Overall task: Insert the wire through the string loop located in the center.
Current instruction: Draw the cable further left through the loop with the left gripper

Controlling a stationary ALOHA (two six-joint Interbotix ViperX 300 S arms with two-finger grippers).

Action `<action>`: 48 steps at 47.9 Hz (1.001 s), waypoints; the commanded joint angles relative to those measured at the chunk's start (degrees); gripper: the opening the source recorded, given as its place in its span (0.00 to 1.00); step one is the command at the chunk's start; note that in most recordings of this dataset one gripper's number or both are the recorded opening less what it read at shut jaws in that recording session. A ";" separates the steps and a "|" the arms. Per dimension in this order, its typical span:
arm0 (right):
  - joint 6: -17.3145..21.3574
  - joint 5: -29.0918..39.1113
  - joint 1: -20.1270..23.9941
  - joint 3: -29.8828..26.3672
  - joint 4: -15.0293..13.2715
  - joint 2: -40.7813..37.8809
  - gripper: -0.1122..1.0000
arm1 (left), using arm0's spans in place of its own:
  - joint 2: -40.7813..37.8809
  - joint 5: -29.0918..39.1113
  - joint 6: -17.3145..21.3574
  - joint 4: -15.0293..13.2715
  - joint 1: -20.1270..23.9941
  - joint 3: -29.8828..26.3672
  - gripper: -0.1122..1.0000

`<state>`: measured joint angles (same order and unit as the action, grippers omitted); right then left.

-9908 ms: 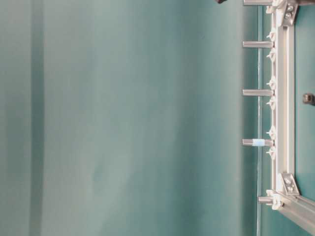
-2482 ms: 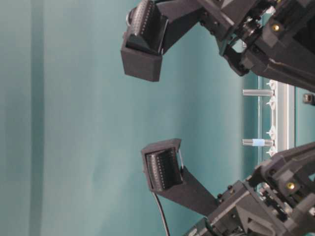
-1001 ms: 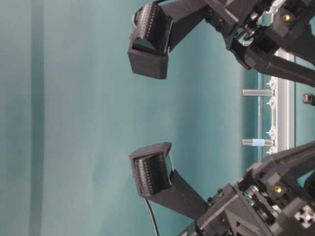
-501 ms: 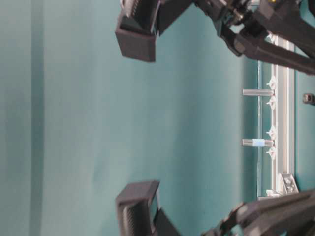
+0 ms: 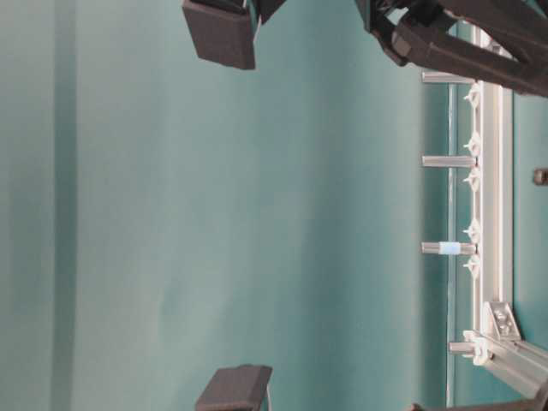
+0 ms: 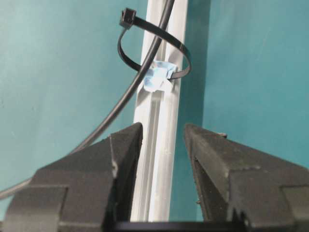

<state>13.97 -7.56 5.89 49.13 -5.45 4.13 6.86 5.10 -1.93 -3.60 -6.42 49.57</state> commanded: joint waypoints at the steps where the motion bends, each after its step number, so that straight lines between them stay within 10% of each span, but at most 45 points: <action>1: 0.09 -0.26 -0.09 -0.53 -0.09 1.32 0.49 | 2.02 0.53 -0.35 0.00 -0.09 0.18 0.21; 48: 0.09 -0.35 0.00 -0.53 -0.09 1.32 0.49 | 8.35 4.75 -4.31 -0.09 -1.76 8.88 0.21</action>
<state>13.97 -7.47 5.80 49.13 -5.45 4.13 16.26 10.20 -5.80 -3.69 -7.21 58.89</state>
